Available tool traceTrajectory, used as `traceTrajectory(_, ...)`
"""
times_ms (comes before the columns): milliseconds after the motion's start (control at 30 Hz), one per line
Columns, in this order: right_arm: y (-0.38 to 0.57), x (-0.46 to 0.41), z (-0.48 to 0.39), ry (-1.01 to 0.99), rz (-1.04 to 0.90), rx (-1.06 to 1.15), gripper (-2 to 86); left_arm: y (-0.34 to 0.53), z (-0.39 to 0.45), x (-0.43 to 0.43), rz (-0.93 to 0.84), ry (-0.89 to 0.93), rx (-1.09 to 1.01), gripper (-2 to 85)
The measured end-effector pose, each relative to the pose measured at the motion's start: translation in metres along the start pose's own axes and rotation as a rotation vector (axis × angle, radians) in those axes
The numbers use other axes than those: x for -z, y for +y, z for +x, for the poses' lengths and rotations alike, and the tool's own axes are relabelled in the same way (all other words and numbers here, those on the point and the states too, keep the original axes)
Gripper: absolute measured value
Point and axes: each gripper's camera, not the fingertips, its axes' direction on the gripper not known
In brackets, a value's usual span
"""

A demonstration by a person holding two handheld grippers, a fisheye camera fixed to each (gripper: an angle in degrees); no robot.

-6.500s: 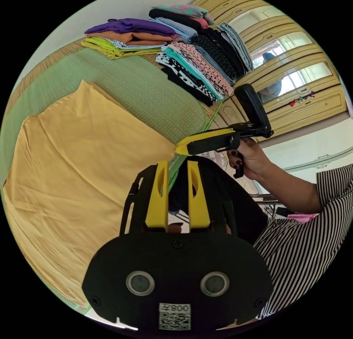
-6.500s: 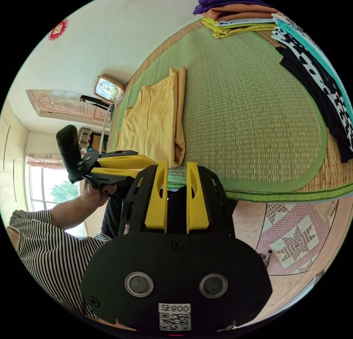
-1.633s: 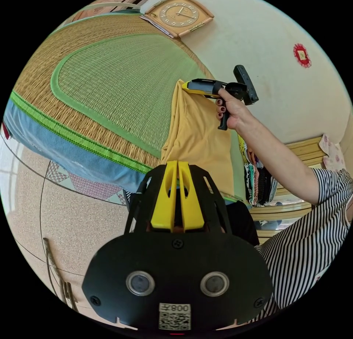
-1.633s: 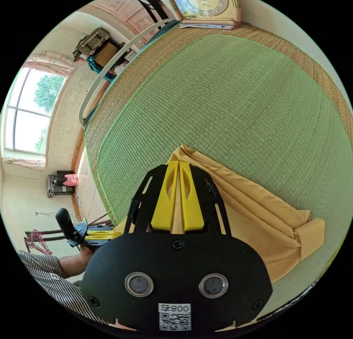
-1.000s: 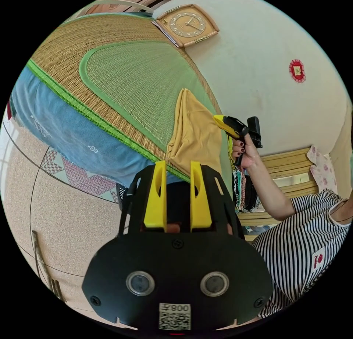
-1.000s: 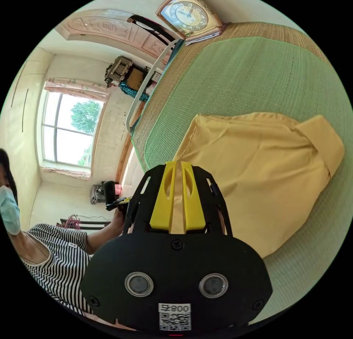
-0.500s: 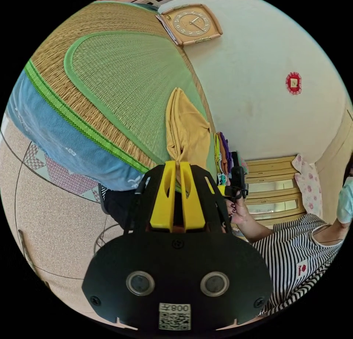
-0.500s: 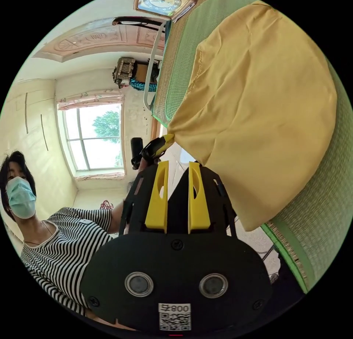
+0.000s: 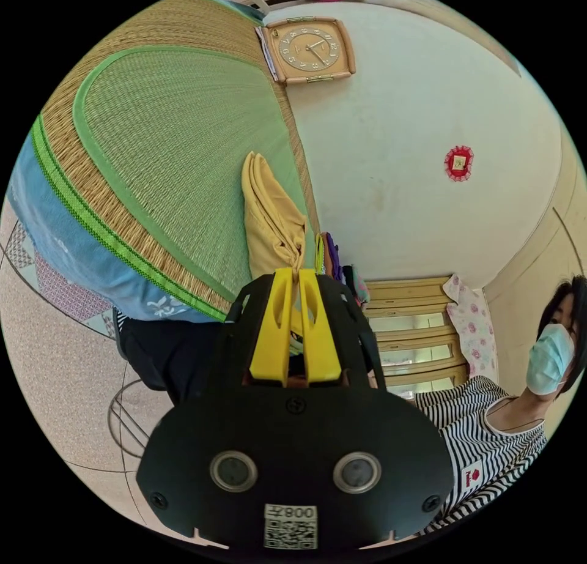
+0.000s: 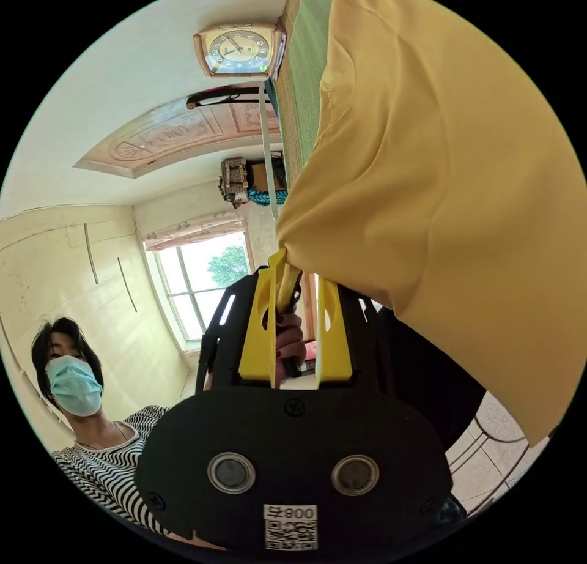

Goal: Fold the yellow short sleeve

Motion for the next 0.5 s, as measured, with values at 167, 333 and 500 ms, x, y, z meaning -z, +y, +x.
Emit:
traceTrajectory(167, 0.006, 0.008, 0.016, -0.080, 0.097, -0.070, 8.8, -0.002, -0.002, 0.001, 0.032, 0.061, 0.051, 1.8)
traceTrajectory(333, 0.010, 0.014, 0.022, -0.088, 0.142, -0.096, 8.2, -0.007, 0.000, -0.003, 0.039, 0.089, 0.068, 1.8)
traceTrajectory(500, 0.013, 0.016, 0.033, -0.131, 0.187, -0.130, 7.2, -0.014, 0.003, -0.010, 0.042, 0.110, 0.085, 1.8)
